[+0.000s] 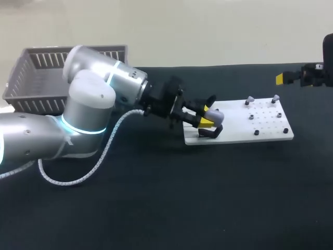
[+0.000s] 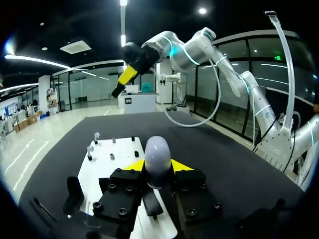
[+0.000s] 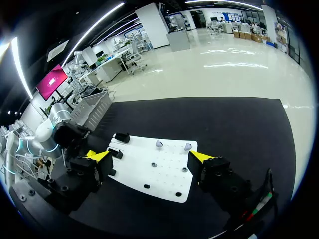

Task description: Pick up each earbud case from the left stands, insert the matching earbuds, close the lid, and place the case in the box.

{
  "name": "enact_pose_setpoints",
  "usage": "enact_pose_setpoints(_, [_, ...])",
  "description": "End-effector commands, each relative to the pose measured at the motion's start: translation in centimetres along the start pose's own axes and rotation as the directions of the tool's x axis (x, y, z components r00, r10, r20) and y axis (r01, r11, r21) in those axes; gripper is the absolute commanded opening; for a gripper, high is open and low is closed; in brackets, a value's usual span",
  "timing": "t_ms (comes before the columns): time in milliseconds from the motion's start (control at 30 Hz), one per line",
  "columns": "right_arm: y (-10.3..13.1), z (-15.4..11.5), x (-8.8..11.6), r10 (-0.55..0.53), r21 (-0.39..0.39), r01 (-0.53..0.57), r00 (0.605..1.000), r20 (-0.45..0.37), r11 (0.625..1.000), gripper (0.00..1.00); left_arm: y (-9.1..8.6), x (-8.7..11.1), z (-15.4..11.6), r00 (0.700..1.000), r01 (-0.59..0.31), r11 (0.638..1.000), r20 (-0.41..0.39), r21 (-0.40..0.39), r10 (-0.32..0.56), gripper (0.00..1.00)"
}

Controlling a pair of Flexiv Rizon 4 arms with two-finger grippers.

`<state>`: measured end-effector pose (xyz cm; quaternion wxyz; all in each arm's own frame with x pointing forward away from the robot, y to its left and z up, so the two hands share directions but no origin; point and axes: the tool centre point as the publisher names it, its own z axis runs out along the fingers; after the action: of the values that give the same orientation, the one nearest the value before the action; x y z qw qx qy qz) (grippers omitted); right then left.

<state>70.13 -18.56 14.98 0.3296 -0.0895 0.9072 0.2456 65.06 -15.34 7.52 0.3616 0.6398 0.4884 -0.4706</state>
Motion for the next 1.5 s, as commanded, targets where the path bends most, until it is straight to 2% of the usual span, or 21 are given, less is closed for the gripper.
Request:
enact_pose_setpoints(33, [0.0, 0.0, 0.0, -0.001, 0.000, 0.001, 1.000, 0.000, 1.000, 1.00, -1.9, -0.8, -0.7, 1.000, -0.007, 0.997, 0.023, -0.079, 0.008, 0.00])
enact_pose_setpoints(367, [0.0, 0.0, 0.0, -0.001, 0.000, 0.001, 1.000, 0.000, 1.000, 1.00, -2.6, -1.9, -1.1, 0.997, -0.008, 0.993, 0.081, -0.117, 0.018, 0.00])
enact_pose_setpoints(967, [0.0, 0.0, 0.0, -0.001, 0.000, 0.001, 1.000, 0.000, 1.000, 1.00, -2.5, -3.1, -0.9, 0.980, -0.034, 0.996, 0.193, -0.084, 0.050, 0.00])
enact_pose_setpoints(1233, [0.0, 0.0, 0.0, -0.001, 0.000, 0.001, 1.000, 0.000, 1.000, 1.00, -2.6, -3.1, -0.8, 0.970, -0.008, 0.995, 0.242, -0.098, 0.032, 0.00])
enact_pose_setpoints(1500, [0.0, 0.0, 0.0, -0.001, 0.000, 0.001, 1.000, 0.000, 1.000, 1.00, -2.6, -2.9, -0.9, 0.967, 0.013, 0.993, 0.253, -0.119, 0.018, 0.00])
